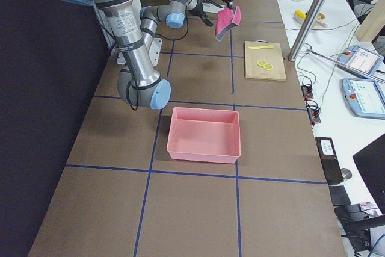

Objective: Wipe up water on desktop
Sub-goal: 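Bring the cloth to center with the left gripper while the right grasps it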

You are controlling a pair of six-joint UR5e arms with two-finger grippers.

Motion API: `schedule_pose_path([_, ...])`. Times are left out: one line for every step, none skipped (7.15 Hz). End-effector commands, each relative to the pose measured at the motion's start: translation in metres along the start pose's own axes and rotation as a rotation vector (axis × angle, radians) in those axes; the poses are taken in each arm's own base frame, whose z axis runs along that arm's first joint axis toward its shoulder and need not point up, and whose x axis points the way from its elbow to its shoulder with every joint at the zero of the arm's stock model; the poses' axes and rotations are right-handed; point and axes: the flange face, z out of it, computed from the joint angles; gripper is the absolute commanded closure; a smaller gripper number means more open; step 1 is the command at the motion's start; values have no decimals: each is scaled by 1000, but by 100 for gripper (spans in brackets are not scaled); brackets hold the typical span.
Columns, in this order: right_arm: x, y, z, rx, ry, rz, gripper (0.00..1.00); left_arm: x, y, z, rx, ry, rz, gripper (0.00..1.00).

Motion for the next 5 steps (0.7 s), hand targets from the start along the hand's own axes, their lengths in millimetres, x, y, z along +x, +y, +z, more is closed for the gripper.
schedule_pose_path([-5,7,4,6,12,-12,0,-4,56,-12,-70,-14,17,100])
schedule_pose_path([-12,18,7,8,22,-21,0,2,69,-16,-90,-1,-20,100])
schedule_pose_path([-18,20,6,11,17,-22,0,7,78,-16,-103,5,-27,100])
schedule_pose_path([-18,22,7,8,16,-23,0,6,79,-15,-104,2,-32,100])
schedule_pose_path([-19,24,7,5,14,-24,1,7,79,-15,-105,4,-31,100])
